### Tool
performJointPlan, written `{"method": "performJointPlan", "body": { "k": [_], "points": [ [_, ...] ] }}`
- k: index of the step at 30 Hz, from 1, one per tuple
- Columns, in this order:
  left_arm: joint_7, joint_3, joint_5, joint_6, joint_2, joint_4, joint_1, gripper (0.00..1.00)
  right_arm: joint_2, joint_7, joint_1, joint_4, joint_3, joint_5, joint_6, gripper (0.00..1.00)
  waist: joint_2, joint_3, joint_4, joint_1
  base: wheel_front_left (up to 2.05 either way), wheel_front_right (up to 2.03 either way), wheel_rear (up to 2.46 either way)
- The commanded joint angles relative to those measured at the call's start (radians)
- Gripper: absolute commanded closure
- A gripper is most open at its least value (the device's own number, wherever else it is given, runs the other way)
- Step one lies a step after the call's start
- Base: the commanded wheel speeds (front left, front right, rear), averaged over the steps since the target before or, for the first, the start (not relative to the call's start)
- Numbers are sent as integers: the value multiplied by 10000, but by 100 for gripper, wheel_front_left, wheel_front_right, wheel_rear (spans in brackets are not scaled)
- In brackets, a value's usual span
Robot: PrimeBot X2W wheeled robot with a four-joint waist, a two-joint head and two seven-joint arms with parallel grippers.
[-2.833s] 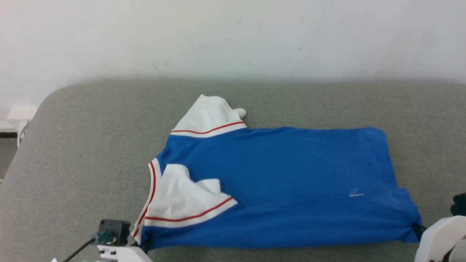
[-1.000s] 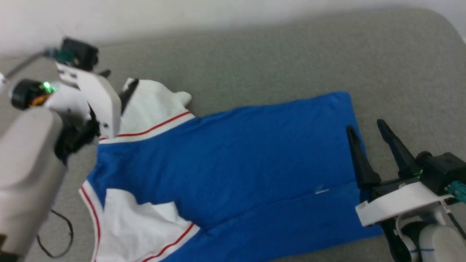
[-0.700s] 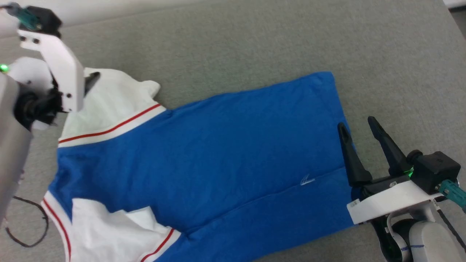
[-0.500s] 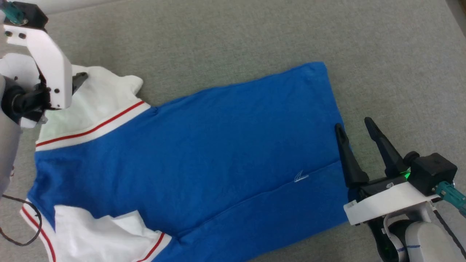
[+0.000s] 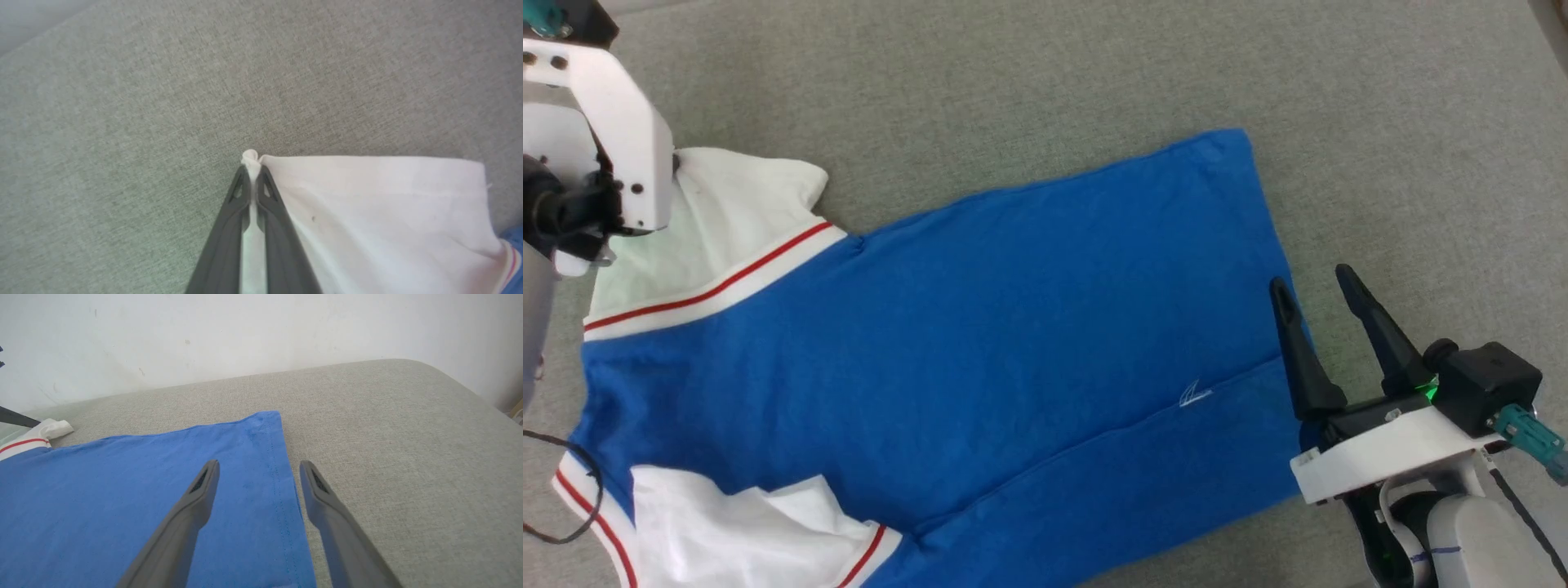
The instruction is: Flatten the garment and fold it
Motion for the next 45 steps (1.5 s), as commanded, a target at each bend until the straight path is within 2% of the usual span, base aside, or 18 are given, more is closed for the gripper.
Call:
{"method": "performJointPlan", "body": {
  "k": [1, 3, 7, 11, 18, 25, 31, 37, 41, 45],
  "points": [
    [-124, -133, 66, 126, -31, 161, 406, 100, 41, -22, -170, 8, -30, -12, -7, 0, -1, -102, 73, 0, 0, 0, 0],
    [-585, -71, 115, 253, -118, 177, 475, 100, 42, 42, -161, 23, -55, -98, -7, 0, -1, -286, 170, 0, 0, 0, 0],
    [-1532, -264, 460, 161, -241, -54, 559, 100, 2, 337, -177, -51, -137, -374, -7, 0, -1, -754, 514, 0, 0, 0, 0],
    [-2725, -353, 614, 67, -555, -395, 776, 100, -397, 1056, -223, -205, -348, -368, -7, 0, -1, -1271, 1061, 0, 0, 0, 0],
    [-4008, -768, 844, -17, -1030, -1389, 1474, 100, -2001, 3855, -737, -95, -435, 319, -7, 0, -1, -1963, 2180, 0, 0, 0, 0],
    [-5186, -874, 1087, 440, -1244, -3197, 2422, 100, -3766, 6723, -2168, 602, 6, 1402, -7, 0, -1, -1831, 3118, 0, 0, 0, 0],
    [-5762, -804, 1196, 1123, -1273, -4945, 3217, 100, -4733, 8301, -3624, 1706, 492, 1722, -7, 0, -1, -1402, 3812, 0, 0, 0, 0],
    [-6181, -737, 1330, 1705, -1305, -6131, 3781, 100, -5394, 8800, -4784, 2979, 1134, 1590, -7, 0, -1, -994, 4285, 0, 0, 0, 0],
    [-6315, -817, 1379, 1859, -1383, -6617, 4006, 100, -5648, 8862, -5140, 3830, 1656, 1478, -7, 0, -1, -810, 4534, 0, 0, 0, 0],
    [-6395, -890, 1437, 1942, -1446, -6858, 4083, 100, -5635, 8598, -5261, 4470, 2116, 1632, -7, 0, -1, -693, 4718, 0, 0, 0, 0]
  ]
}}
